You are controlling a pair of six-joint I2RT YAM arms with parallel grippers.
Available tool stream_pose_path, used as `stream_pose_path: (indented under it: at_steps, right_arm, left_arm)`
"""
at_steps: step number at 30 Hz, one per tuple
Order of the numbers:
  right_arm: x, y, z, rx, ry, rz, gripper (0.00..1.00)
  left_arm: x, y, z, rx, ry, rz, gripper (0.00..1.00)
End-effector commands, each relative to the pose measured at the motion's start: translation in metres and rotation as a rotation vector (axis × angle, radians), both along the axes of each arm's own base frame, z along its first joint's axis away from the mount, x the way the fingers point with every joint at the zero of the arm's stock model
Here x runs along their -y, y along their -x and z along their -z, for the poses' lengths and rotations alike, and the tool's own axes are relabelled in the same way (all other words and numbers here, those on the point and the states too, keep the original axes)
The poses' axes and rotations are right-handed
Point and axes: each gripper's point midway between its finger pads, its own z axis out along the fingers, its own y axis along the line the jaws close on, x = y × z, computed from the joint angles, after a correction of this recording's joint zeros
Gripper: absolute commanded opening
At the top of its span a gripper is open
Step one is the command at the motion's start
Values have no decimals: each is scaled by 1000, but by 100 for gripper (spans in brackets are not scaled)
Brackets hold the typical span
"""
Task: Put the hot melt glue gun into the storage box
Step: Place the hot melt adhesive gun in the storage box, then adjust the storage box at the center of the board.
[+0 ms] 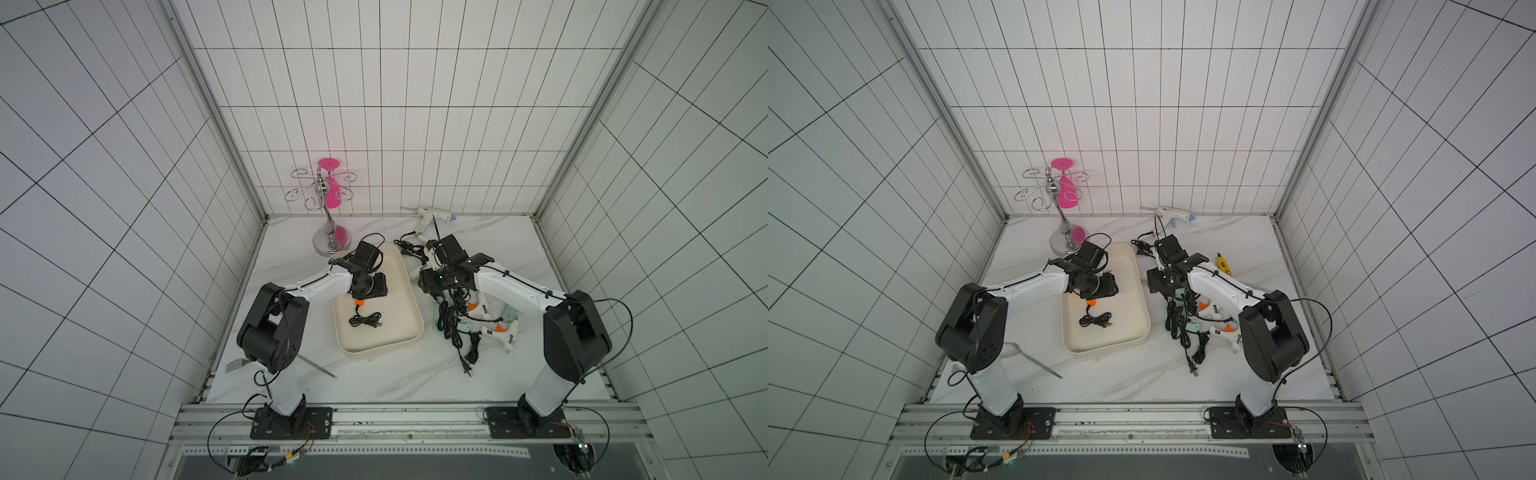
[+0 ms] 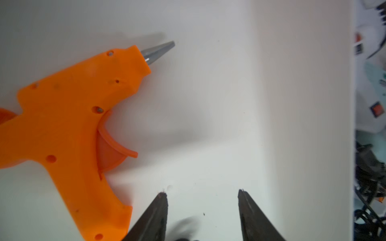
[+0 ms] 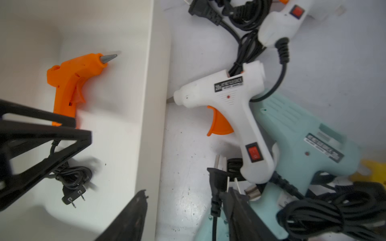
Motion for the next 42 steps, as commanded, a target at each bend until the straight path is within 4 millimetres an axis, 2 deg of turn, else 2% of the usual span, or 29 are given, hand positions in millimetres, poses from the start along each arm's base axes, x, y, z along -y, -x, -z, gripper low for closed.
stream_pose_path:
  at_steps: [1, 5, 10, 12, 15, 18, 20, 23, 24, 26, 29, 31, 33, 36, 39, 42]
  right_arm:
    - [-16, 6, 6, -27, -22, -5, 56]
    - [-15, 19, 29, -77, -13, -4, 52]
    - [-22, 28, 43, -126, -13, -45, 48]
    - [-25, 28, 40, -126, -17, -58, 47]
    - [-17, 15, 15, -28, 10, -54, 48]
    - [6, -8, -23, 89, 48, -20, 57]
    - [28, -28, -40, 125, 73, 14, 65]
    - [66, -54, -44, 154, 199, 55, 69]
    - [75, -59, -42, 155, 248, 60, 70]
    - [91, -70, -38, 156, 328, 69, 71]
    - [92, -76, -29, 152, 368, 33, 72]
    - [89, -78, -22, 140, 382, 0, 72]
    - [88, -80, -15, 129, 407, -19, 72]
    - [95, -85, -8, 134, 458, -13, 73]
    - [100, -95, -10, 143, 458, 25, 74]
    - [97, -108, -18, 150, 401, 80, 75]
  left_arm:
    - [-9, -10, 13, -20, 36, -39, 52]
    - [-28, -22, 19, -9, -1, -60, 52]
    - [-44, -37, 23, 14, -68, -59, 52]
    - [-49, -43, 25, 26, -98, -61, 52]
    - [-51, -49, 22, 36, -114, -53, 51]
    - [-40, -46, -1, 75, -110, -9, 52]
    - [-30, -39, -31, 136, -121, 38, 57]
    - [-26, -30, -75, 213, -139, 47, 64]
    - [-30, -28, -86, 227, -150, 29, 66]
    - [-53, -22, -107, 256, -208, -40, 68]
    - [-89, -11, -120, 260, -299, -119, 70]
    - [-111, -2, -116, 223, -325, -158, 71]
    - [-134, 6, -103, 165, -324, -212, 71]
    - [-151, 14, -78, 73, -255, -269, 71]
    - [-155, 17, -57, 30, -239, -273, 71]
    - [-151, 16, -40, -7, -237, -236, 71]
